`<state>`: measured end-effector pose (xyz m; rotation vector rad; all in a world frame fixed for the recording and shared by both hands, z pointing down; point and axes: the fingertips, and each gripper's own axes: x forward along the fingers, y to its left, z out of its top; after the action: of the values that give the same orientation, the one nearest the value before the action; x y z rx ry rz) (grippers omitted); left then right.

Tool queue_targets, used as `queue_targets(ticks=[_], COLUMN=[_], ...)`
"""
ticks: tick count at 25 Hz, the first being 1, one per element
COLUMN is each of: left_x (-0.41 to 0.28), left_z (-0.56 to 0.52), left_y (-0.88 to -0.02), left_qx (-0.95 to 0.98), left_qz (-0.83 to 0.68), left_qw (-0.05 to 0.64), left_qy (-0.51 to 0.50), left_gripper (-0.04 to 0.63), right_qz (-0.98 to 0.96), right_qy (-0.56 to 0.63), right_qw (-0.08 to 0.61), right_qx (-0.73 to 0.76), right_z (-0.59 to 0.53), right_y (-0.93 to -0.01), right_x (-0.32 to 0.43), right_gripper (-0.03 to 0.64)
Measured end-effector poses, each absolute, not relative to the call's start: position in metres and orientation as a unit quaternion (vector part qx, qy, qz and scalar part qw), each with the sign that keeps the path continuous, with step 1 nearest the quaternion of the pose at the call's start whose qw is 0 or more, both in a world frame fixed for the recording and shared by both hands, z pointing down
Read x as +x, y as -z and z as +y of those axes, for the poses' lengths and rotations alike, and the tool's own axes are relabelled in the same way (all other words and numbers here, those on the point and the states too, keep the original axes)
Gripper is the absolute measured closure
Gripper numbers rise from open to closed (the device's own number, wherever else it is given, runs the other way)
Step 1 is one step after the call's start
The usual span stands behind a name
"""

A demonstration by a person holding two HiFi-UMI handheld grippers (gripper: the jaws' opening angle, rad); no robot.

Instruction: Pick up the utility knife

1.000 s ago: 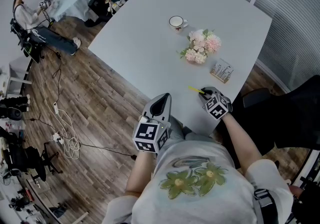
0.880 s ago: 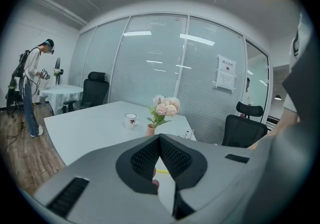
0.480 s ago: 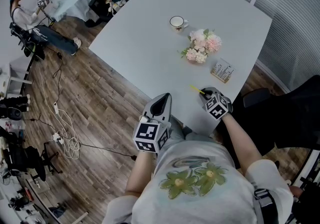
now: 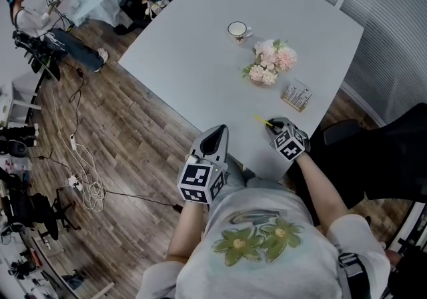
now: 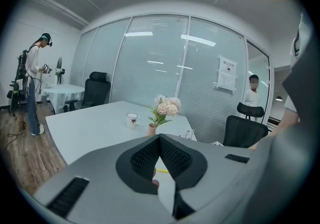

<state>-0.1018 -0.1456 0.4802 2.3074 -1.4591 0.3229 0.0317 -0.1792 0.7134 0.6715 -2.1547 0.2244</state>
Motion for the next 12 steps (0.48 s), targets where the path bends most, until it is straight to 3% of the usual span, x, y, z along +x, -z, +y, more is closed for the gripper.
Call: queue_targets(ticks=[12], left_x=[-0.101], left_z=[-0.146], left_y=[-0.48], left_qx=[0.823], left_qz=[-0.52], left_qw=[0.196], left_qy=[-0.114], left_gripper=[0.584], right_qz=[-0.871], right_qy=[-0.081], right_qw=[0.402], right_qx=[0.272], right_z=[-0.183], right_y=[-0.694], right_x=[0.028], right_gripper=[0.559])
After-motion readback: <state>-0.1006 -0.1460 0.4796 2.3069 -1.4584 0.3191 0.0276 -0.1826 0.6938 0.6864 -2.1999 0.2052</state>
